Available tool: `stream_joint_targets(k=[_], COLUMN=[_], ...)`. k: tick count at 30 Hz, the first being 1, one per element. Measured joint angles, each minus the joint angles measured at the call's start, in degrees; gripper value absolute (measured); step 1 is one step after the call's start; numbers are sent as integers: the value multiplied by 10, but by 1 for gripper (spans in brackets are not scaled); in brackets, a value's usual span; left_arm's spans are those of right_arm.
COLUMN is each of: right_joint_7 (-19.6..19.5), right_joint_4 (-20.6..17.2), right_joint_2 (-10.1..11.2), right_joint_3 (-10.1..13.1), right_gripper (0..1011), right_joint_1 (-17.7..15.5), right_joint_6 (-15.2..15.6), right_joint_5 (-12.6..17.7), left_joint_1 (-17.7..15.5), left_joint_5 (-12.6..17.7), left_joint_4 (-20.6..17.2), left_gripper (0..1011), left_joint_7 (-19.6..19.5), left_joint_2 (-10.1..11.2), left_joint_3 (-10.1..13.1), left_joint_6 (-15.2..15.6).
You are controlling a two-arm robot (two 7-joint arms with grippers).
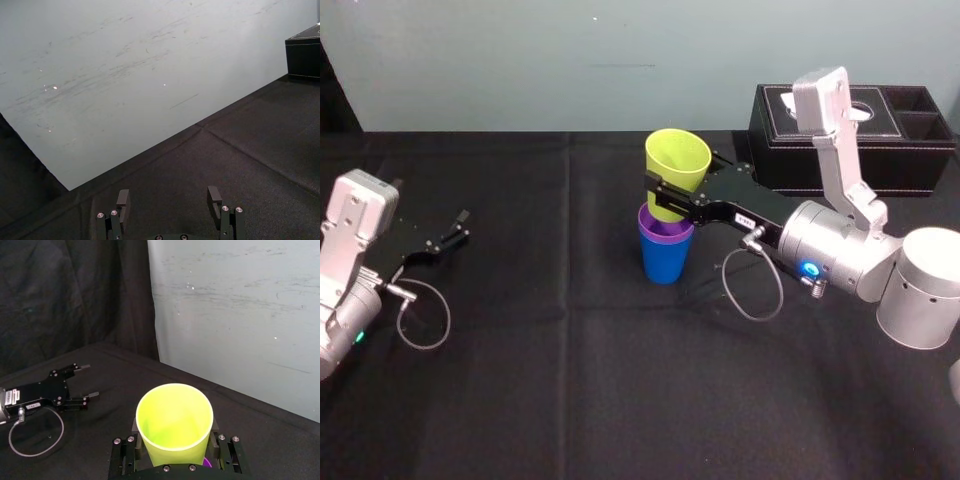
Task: Stack the three plastic cups sequentially using one hand.
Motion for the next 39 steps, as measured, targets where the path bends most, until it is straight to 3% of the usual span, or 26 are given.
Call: stream_joint_targets(k=[27,39], right_joint_7=[-12,-11], right_joint_4=[24,37], right_joint_2=[-2,-4], right_joint_3=[-12,-21], right_gripper=[739,739], right_joint_1=[0,5], right_joint_6=[-18,-27], right_joint_5=[0,-17], left_joint_1=[0,0], left_joint_5=[0,0], left_joint_4=[0,0], left_gripper=[1011,1011], left_joint_7=[0,0], left_joint_2=[0,0], left_joint_3=[0,0], left_joint_6=[0,0])
